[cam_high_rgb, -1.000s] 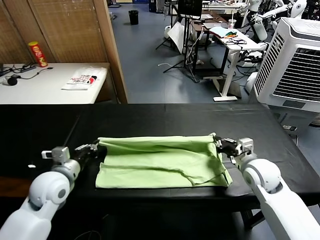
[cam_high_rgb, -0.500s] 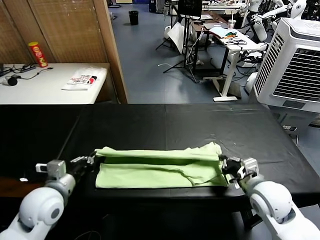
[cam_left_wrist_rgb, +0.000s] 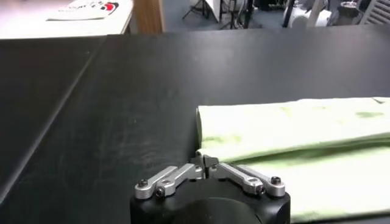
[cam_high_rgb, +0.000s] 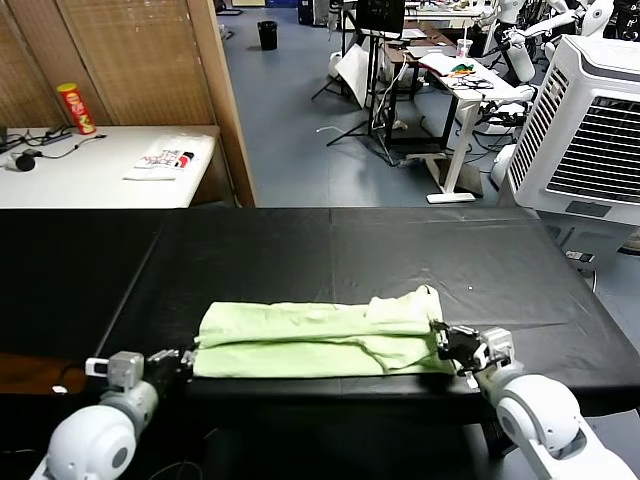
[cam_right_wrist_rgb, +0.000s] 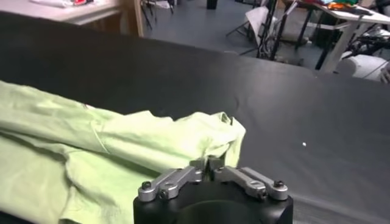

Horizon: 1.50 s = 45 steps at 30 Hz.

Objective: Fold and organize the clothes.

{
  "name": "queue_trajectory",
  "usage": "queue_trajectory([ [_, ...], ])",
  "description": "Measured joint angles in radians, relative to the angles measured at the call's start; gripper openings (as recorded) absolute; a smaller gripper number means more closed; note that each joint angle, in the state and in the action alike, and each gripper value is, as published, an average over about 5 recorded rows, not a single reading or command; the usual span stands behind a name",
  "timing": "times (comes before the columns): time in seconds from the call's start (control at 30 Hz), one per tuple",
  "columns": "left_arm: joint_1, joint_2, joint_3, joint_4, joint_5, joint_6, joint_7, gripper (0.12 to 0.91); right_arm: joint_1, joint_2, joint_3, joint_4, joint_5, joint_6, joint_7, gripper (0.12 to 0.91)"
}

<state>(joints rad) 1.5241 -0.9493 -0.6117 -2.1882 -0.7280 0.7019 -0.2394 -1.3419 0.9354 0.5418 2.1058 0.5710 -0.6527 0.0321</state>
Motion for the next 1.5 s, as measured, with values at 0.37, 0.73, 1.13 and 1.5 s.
queue_trajectory([
  [0.37,-0.132,-0.050,0.014,0.061,-0.053,-0.058,-0.018,0.797,0.134,0.089,-0.044,-0.114,-0.091,0.021,0.022,0.797],
  [0.73,-0.278,-0.094,0.077,0.230,-0.082,-0.069,0.004,0.798,0.243,0.147,-0.145,-0.248,-0.110,0.040,0.016,0.764],
  [1.13,-0.313,-0.107,0.100,0.303,-0.099,-0.067,0.038,0.563,0.302,0.185,-0.185,-0.343,-0.123,0.042,0.013,0.579],
  [1.5,-0.336,-0.129,0.118,0.332,-0.068,-0.111,0.048,0.126,0.313,0.207,-0.183,-0.373,-0.159,0.078,0.016,0.153],
])
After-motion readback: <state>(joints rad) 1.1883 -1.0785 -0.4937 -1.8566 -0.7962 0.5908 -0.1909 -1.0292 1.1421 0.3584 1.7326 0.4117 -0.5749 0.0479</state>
